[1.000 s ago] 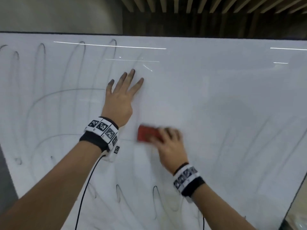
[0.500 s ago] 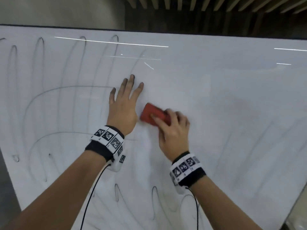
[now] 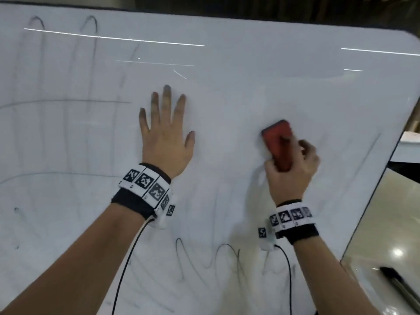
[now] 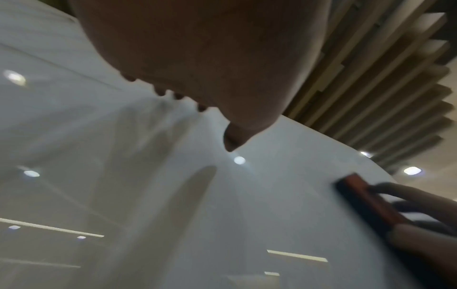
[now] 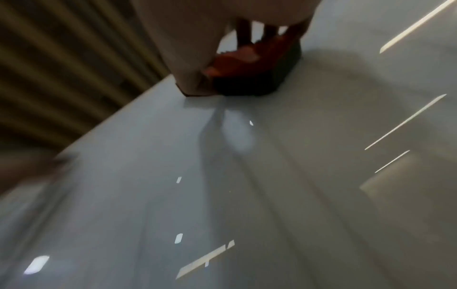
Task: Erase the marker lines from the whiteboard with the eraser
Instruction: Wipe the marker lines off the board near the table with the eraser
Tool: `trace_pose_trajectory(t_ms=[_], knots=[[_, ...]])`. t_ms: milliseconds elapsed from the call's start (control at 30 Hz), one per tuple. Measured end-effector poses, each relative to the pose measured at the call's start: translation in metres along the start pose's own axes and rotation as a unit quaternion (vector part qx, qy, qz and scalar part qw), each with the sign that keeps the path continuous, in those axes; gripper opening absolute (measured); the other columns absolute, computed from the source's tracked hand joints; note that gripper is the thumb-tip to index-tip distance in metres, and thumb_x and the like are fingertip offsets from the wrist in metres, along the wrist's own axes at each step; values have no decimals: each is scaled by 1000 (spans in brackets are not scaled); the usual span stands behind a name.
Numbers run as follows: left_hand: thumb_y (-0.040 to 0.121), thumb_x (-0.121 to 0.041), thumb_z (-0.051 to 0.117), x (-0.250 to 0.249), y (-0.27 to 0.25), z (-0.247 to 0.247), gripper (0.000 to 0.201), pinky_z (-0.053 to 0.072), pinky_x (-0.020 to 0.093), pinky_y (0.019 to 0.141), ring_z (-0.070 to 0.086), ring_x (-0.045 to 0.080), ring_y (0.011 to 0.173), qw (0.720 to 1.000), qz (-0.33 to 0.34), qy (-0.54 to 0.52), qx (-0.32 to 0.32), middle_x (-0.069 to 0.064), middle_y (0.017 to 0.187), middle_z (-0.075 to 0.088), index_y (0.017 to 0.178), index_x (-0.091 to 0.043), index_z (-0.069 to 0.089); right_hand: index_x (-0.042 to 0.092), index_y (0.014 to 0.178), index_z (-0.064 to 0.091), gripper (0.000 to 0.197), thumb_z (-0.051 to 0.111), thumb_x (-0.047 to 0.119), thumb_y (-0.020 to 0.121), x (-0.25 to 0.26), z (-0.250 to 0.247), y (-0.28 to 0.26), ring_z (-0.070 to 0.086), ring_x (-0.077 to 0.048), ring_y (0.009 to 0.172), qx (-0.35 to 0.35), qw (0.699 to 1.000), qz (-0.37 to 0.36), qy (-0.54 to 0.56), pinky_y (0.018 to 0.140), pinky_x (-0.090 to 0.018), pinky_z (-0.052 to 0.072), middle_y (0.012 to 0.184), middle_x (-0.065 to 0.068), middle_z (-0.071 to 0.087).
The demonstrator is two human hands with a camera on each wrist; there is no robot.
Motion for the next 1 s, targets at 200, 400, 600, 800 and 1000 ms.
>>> trace_pose_trajectory(t_ms=[200,400,600,800,1000], knots=[[97,-33,52,-66,-16,35,73,16,57,123,2,29,157,994,104,3,25,7,170,-3,160,-27,16,22,116,71,52,75,11,65,-11,-7,-35,53,-36,105,120,958,-243,-97,93,-48,44,118,-16,61],[100,-40,48,-74,-22,45,74,14,59,123,-3,30,157,998,64,-6,21,7,170,-5,161,-27,9,20,129,65,68,61,32,63,-101,-68,71,59,-38,100,-162,962,215,38,93,-48,50,110,-14,54],[99,-48,46,-85,-27,50,76,19,58,122,1,31,157,1000,11,-17,21,7,170,-4,161,-26,9,25,126,67,52,70,18,74,-9,-4,-48,51,-36,111,135,972,-182,-62,97,-50,42,125,-13,57],[98,-48,49,-78,-34,52,79,19,58,122,0,31,157,999,40,-10,18,7,170,-5,162,-25,8,19,141,59,60,68,25,83,-125,-81,59,55,-38,105,-124,989,63,-43,95,-42,45,116,-26,57],[95,-58,49,-94,-54,68,87,17,65,120,-6,33,157,999,7,-13,50,9,169,-10,162,-23,6,17,140,59,55,71,18,86,-77,-39,6,52,-38,109,-49,998,35,-23,97,-44,40,125,-23,53]])
Point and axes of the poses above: each hand's wrist, its own y-axis towards the middle knuckle, its own z-axis out of the palm, x = y × z, the point moved 5 cm from there along y, towards the middle knuckle
